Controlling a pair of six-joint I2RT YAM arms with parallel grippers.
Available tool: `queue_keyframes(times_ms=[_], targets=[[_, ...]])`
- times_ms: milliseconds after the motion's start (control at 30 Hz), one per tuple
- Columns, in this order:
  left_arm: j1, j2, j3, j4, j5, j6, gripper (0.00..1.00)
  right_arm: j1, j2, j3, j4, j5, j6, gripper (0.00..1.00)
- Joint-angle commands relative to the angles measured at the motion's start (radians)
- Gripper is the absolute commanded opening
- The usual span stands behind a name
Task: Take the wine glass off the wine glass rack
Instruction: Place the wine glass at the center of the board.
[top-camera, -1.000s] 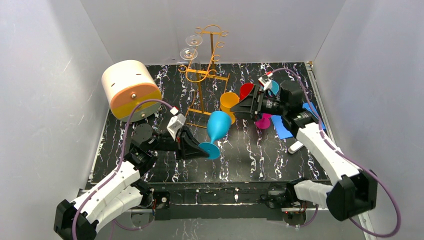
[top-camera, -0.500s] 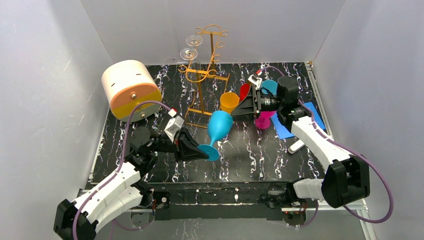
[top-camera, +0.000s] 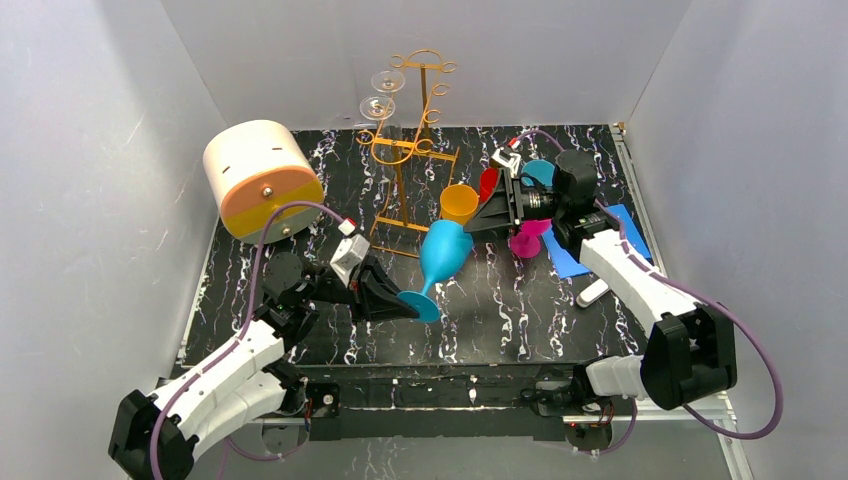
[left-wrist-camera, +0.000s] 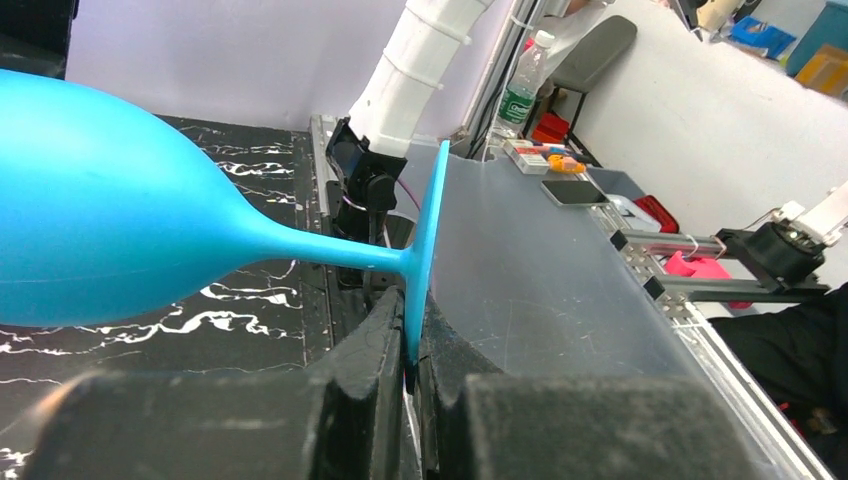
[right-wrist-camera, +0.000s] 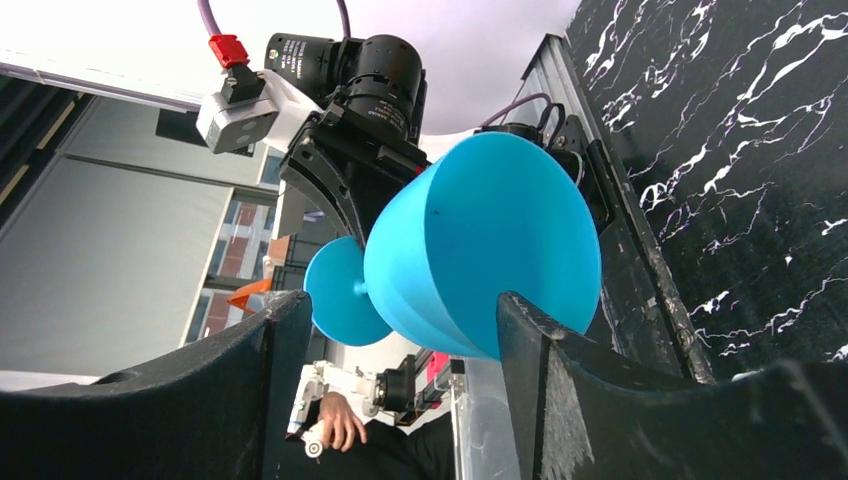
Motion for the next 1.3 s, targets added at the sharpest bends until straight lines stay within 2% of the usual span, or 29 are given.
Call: queue_keyframes(times_ms=[0,100,233,400,500,600,667,767,833,933,1267], targets=[[-0.001,0.003,0.005,0.044,0.007,0.106,0.0,0.005,0.006,0.057,0.048,-0.07,0.019,0.75],[-0.001,0.037,0.003,0.044,0.023,0.125,0.0,0.005,0.015,0.07,0.032,-0.082,0.014,0.76],[-0.001,0.1,-0.006,0.043,0.066,0.137,0.0,0.006,0.029,0.074,0.032,-0.104,0.019,0.71],[-0.001,0.091,-0.033,0.03,0.061,0.195,0.0,0.01,0.033,0.08,0.03,-0.137,0.022,0.61],[-0.001,0.089,-0.024,-0.03,0.053,0.244,0.0,0.016,0.03,0.082,0.026,-0.153,0.018,0.54],[-0.001,0.093,0.003,-0.162,0.053,0.33,0.0,0.022,0.031,0.082,0.018,-0.161,0.015,0.46],[-0.001,0.091,0.037,-0.31,0.046,0.457,0.0,0.032,0.033,0.083,0.011,-0.164,0.01,0.39],[-0.001,0.088,0.09,-0.541,0.036,0.615,0.0,0.047,0.034,0.091,-0.01,-0.165,-0.009,0.38],[-0.001,0.09,0.115,-0.604,0.038,0.666,0.0,0.057,0.035,0.097,-0.035,-0.165,-0.026,0.41],[-0.001,0.093,0.118,-0.605,0.036,0.67,0.0,0.063,0.034,0.112,-0.095,-0.156,-0.074,0.4],[-0.001,0.067,0.113,-0.607,0.019,0.66,0.0,0.064,0.024,0.118,-0.161,-0.136,-0.117,0.13]])
